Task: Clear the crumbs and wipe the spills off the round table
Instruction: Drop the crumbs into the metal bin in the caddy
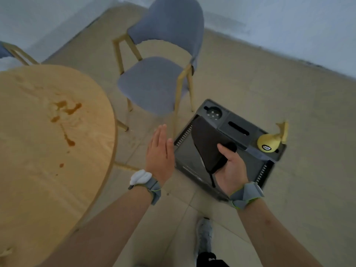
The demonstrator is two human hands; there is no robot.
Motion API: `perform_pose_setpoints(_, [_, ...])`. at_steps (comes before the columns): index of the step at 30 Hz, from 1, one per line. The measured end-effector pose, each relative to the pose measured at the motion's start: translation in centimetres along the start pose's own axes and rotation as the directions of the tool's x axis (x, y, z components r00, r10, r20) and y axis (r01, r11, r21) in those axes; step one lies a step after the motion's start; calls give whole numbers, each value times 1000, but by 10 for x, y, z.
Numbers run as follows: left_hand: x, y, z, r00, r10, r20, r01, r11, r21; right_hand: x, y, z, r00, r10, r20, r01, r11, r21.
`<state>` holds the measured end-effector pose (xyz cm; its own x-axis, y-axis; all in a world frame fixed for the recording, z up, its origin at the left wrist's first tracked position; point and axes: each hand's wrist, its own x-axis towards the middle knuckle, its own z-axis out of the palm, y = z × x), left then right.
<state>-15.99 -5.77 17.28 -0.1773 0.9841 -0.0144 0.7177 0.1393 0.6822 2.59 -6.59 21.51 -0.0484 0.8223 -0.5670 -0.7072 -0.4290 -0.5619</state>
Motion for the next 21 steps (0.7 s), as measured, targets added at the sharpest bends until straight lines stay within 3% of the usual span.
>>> perform_pose_setpoints(7, [32,23,112,989,-112,99,113,994,-2,39,-53,-94,991,-15,-136,26,996,85])
perform_pose_setpoints(12, [51,20,167,941,-206,269,193,978,74,59,-72,-144,977,-55,-206,85,986,141])
perform_pose_setpoints(21, [59,17,225,872,-260,414,144,946,290,87,-52,-181,957,28,-290,13,991,137])
